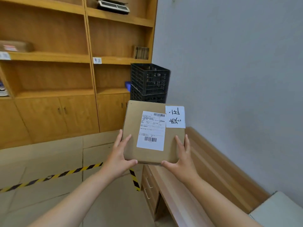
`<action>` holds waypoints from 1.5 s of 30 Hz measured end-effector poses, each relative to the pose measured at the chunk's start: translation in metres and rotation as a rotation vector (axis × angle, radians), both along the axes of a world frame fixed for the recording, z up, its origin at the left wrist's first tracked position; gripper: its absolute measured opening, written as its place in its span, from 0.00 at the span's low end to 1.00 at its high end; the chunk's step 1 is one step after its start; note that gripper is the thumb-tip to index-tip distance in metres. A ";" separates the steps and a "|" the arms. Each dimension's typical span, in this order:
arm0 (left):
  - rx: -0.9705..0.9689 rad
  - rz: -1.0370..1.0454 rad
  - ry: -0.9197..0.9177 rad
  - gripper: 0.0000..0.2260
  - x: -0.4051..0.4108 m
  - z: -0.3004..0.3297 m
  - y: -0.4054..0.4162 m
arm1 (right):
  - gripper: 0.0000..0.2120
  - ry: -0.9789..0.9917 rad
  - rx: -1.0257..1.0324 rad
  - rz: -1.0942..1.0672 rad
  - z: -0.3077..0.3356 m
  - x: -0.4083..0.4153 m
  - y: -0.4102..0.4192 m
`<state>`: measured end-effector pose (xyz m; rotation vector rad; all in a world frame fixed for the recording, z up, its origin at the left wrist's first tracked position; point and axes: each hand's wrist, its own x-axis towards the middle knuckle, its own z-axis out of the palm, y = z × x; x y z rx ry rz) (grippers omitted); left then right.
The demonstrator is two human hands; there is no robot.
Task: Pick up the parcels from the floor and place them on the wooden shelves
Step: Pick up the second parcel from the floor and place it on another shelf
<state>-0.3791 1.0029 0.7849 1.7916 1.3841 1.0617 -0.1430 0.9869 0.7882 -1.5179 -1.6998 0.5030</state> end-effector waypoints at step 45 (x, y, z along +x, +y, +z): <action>0.157 0.391 0.181 0.41 -0.314 0.037 0.580 | 0.52 -0.047 0.117 0.270 0.024 -0.318 0.653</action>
